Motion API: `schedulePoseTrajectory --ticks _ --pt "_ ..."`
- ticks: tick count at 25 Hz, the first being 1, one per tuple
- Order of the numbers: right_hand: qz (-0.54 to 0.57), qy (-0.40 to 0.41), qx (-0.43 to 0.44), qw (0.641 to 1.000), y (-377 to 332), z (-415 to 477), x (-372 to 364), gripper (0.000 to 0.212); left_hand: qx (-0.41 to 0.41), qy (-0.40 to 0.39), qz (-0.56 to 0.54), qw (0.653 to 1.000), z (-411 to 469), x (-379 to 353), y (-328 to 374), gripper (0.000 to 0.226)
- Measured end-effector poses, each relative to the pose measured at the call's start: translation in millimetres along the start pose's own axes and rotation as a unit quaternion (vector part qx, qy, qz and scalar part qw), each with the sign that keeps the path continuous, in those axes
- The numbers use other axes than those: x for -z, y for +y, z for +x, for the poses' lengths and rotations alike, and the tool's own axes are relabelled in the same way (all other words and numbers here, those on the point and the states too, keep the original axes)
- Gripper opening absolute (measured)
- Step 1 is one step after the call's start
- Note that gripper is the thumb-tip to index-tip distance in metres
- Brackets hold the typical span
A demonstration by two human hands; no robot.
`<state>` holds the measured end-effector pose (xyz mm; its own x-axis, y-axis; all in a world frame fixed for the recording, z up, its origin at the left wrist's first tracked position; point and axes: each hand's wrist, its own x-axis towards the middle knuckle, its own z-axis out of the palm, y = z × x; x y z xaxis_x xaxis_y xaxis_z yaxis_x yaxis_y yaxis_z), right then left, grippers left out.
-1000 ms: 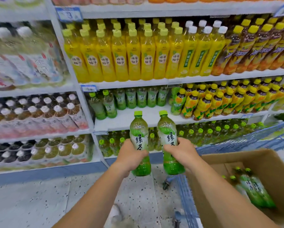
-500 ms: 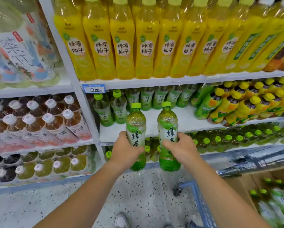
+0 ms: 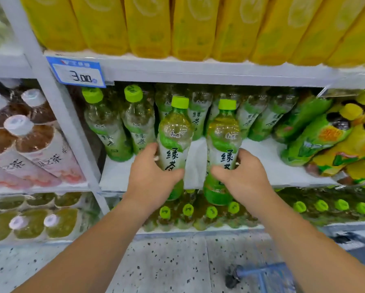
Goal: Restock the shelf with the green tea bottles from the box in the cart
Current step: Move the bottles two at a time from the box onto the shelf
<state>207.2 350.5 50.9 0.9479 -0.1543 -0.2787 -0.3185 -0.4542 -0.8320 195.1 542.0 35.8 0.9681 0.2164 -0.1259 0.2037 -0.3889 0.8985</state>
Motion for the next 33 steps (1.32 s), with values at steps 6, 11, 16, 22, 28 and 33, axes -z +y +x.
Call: schedulePoseTrajectory --ticks 6,11,16,22,28,33 --pt "0.016 0.005 0.067 0.998 21 43 -17 0.032 -0.064 0.064 -0.056 0.994 20 -26 -22 0.042" --pt "0.04 0.013 0.155 0.987 37 55 -32 0.05 -0.113 0.081 -0.051 0.989 31 -33 -32 0.05" --pt "0.042 0.002 0.175 0.984 49 55 -34 0.051 -0.098 0.088 0.02 0.991 36 -40 -58 0.047" --pt "-0.029 -0.011 0.139 0.99 76 49 -37 0.05 -0.049 0.114 0.042 0.991 33 -44 -76 0.056" --pt "0.002 -0.002 0.16 0.987 74 64 -46 0.044 -0.054 0.114 0.091 0.988 29 -43 -86 0.051" --pt "0.042 0.01 0.15 0.988 70 80 -58 0.043 -0.028 0.144 0.105 0.984 41 -49 -80 0.043"
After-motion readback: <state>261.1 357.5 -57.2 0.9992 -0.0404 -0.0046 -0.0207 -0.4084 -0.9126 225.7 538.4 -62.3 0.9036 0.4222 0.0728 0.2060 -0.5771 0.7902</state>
